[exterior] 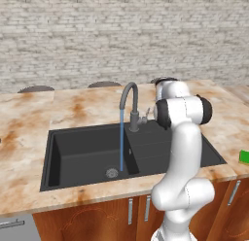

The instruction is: Soak the sponge with water for a few seconds and then drop it inside the sink.

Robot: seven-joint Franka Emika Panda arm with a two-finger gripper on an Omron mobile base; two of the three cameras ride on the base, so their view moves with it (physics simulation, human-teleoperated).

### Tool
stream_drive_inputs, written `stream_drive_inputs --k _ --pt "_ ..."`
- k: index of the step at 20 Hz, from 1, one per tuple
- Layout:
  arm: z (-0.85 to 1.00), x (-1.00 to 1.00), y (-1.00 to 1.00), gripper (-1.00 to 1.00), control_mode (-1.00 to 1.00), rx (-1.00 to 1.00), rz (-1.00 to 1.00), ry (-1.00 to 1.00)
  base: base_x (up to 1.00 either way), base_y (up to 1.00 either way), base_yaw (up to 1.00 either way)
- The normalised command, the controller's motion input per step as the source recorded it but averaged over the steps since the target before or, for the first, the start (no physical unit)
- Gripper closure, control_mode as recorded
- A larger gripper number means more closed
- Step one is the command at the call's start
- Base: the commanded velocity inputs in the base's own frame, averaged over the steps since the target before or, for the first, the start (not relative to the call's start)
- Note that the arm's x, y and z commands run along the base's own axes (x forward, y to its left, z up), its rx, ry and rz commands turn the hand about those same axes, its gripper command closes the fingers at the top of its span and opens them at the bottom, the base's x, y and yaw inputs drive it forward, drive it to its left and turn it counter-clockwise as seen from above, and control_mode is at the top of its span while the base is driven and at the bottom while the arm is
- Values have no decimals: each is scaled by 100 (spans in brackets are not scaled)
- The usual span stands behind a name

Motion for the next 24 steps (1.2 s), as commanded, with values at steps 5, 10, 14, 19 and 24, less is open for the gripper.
stream_drive_inputs --k 5,10,14,19,24 --pt "78 -8 -54 -100 -100 7 -6 19 0 0 0" --pt "79 -9 -32 -100 -100 6 -1 14 0 0 0" --pt "66 -19 -16 -100 -100 5 0 13 0 0 0" --pt "44 -56 -2 -100 -100 10 0 19 0 0 0" --pt "9 -75 0 -100 -100 13 0 18 0 0 0"
